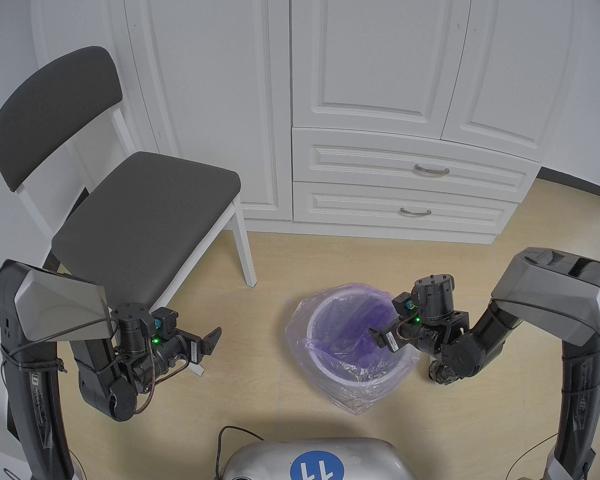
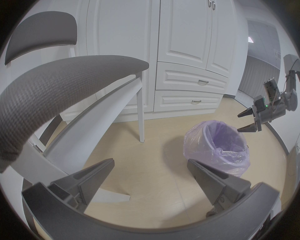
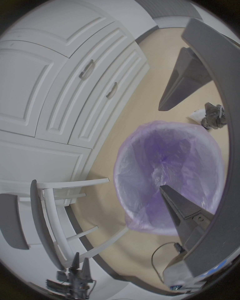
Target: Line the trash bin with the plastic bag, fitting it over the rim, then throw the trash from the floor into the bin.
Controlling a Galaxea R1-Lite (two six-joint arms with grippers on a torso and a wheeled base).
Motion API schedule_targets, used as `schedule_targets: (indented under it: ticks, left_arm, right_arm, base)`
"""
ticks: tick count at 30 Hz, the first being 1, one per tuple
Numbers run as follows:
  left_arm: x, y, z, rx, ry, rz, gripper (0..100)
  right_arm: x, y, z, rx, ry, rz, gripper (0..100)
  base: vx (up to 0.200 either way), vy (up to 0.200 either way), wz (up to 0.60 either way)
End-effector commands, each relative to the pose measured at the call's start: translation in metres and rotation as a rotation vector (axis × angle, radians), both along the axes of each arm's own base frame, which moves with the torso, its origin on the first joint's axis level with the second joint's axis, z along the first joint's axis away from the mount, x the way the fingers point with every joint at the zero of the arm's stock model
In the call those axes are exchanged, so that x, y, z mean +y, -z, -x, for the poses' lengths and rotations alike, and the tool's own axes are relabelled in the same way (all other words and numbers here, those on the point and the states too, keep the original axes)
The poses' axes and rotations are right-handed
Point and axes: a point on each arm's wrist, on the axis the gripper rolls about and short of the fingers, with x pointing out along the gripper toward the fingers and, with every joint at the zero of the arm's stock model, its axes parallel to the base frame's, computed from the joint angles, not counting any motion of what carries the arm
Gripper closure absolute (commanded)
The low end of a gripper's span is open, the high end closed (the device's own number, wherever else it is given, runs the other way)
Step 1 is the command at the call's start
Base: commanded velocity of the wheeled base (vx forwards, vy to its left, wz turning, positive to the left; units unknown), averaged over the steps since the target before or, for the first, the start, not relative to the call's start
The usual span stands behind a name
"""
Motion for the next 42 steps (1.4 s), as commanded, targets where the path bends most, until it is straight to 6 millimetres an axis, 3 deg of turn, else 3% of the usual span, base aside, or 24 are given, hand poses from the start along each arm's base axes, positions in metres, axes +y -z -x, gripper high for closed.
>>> schedule_targets:
  ticks: [1, 10, 24, 42]
  left_arm:
    - [0.000, -0.001, 0.001, -0.002, 0.003, -0.001, 0]
    - [-0.001, -0.002, 0.001, -0.008, 0.004, -0.001, 0]
    - [-0.005, -0.005, 0.003, -0.014, 0.016, 0.000, 0]
    - [-0.002, -0.004, 0.007, -0.001, 0.011, -0.002, 0]
  right_arm:
    - [-0.006, 0.038, -0.006, 0.043, 0.009, 0.071, 0]
    - [-0.043, 0.027, -0.010, 0.035, 0.040, 0.155, 0]
    - [-0.066, 0.016, 0.015, 0.080, -0.052, 0.225, 0]
    - [-0.079, 0.040, 0.013, 0.179, -0.070, 0.303, 0]
  base:
    - [0.000, 0.000, 0.00]
    - [0.000, 0.000, 0.00]
    - [0.000, 0.000, 0.00]
    - [0.000, 0.000, 0.00]
